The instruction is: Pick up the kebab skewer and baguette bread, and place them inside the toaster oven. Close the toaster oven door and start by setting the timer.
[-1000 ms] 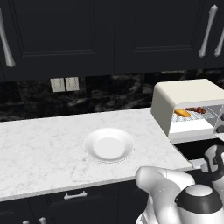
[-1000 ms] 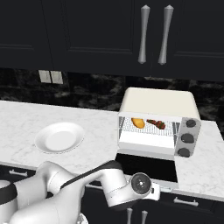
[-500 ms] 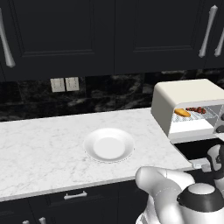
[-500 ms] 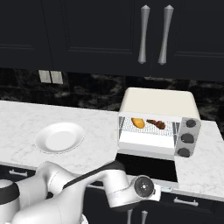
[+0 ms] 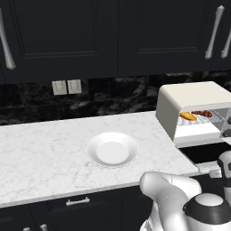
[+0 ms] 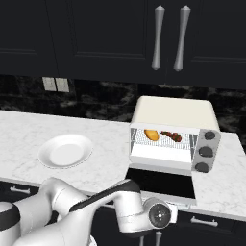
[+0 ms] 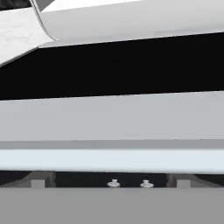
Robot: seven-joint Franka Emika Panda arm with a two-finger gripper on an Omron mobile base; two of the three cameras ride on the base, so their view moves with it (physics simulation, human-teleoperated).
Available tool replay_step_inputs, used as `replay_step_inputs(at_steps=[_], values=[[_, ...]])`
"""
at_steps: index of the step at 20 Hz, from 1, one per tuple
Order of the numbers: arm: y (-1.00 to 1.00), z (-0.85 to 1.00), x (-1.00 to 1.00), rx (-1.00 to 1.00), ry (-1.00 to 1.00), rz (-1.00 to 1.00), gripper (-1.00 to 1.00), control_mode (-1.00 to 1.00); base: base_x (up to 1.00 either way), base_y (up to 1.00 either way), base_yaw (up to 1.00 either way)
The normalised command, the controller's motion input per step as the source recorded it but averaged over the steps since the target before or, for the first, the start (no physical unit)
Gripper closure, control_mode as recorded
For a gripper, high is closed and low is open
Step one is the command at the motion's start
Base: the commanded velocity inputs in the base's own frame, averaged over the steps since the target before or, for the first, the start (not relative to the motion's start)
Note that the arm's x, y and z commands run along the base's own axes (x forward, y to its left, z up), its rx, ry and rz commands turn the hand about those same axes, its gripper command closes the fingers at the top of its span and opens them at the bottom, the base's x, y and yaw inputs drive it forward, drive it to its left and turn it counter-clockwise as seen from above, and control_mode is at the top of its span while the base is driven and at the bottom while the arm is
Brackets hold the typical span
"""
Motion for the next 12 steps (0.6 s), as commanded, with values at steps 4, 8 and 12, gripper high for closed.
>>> replay_step_inputs(at_steps=[4, 8, 12], values=[[0.10, 0.43, 0.67, 0.00, -0.11, 0.00, -1.00, -1.00, 0.00, 0.00, 0.00], [0.18, 0.55, 0.84, 0.00, -0.10, 0.00, -1.00, -1.00, 0.00, 0.00, 0.00], [0.19, 0.58, 0.91, 0.00, -0.09, 0.00, -1.00, -1.00, 0.00, 0.00, 0.00]])
